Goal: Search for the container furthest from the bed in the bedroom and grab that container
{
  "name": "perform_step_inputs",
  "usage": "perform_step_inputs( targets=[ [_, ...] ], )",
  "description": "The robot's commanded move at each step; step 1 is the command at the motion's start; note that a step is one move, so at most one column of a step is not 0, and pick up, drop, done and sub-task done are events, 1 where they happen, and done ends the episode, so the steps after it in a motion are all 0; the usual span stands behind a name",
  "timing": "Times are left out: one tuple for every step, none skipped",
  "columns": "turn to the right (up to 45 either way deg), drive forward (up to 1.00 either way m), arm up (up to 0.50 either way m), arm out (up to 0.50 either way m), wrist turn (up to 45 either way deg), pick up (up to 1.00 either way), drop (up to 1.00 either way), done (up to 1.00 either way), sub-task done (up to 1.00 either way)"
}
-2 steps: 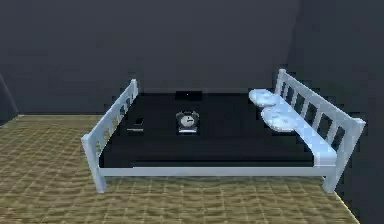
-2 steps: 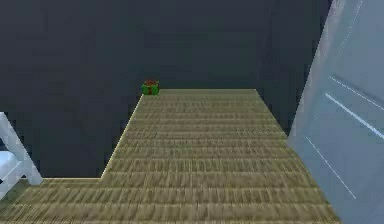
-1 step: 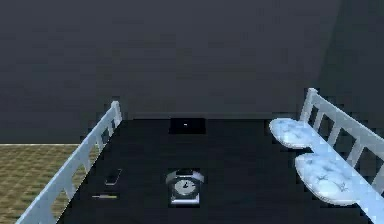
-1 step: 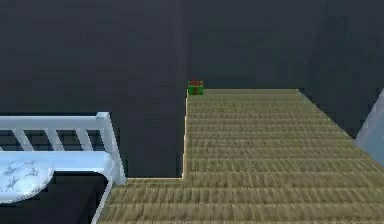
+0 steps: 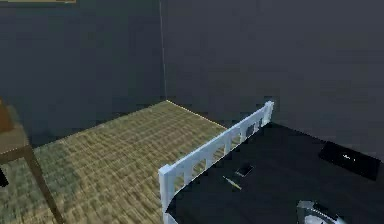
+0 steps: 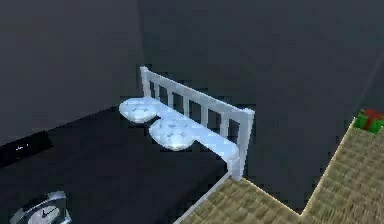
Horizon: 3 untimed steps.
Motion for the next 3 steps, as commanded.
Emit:
perform_step_inputs(
  targets=[
    [-45.0, 0.0, 0.0, 0.0, 0.0, 0.0, 0.0, 0.0, 0.0],
    [-12.0, 0.0, 0.0, 0.0, 0.0, 0.0, 0.0, 0.0, 0.0],
    [0.0, 0.75, 0.0, 0.0, 0.0, 0.0, 0.0, 0.0, 0.0]
  ],
)
